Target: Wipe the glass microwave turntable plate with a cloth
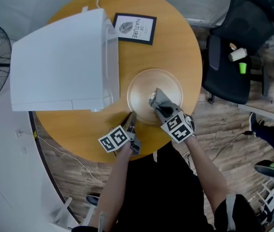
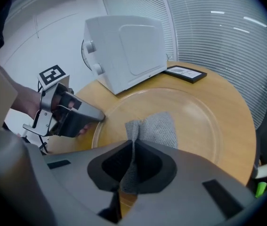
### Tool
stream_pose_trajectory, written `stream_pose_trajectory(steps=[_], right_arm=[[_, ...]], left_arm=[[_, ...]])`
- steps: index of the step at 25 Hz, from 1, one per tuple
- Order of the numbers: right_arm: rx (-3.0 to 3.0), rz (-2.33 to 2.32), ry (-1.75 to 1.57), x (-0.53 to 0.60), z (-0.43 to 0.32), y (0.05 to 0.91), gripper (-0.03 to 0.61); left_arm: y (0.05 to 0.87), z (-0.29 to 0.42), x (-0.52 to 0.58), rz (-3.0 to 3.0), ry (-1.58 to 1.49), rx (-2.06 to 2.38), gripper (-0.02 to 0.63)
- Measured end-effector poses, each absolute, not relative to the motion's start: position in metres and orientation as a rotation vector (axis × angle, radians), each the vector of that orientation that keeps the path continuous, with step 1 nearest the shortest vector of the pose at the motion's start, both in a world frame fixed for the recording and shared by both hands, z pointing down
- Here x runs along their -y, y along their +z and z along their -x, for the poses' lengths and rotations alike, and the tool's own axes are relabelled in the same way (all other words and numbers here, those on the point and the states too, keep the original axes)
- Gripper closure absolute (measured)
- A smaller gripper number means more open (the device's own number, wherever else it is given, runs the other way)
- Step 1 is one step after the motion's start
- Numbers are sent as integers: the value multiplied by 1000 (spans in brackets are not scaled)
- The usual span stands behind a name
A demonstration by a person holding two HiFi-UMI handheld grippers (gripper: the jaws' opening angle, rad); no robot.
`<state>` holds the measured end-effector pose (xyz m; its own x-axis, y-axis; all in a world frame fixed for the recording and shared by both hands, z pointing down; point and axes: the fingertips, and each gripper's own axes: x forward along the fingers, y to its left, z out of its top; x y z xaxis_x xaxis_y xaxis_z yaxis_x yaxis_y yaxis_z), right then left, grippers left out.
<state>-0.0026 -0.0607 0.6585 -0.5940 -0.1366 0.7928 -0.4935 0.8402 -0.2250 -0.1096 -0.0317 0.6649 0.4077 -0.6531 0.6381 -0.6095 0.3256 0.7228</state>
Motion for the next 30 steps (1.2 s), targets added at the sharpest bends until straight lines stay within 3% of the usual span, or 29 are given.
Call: stream_pose_trajectory(steps=[10, 20, 30], right_arm=[[2263, -298, 577, 66, 57, 657, 552], [2236, -517, 575, 136, 10, 655, 554], [2383, -647, 630, 138, -18, 624, 552]], left_arm=[[665, 109, 32, -1342, -39, 1267, 588], [665, 110, 32, -1345, -31, 1282, 586], [664, 108, 33, -1381, 25, 1346, 578]])
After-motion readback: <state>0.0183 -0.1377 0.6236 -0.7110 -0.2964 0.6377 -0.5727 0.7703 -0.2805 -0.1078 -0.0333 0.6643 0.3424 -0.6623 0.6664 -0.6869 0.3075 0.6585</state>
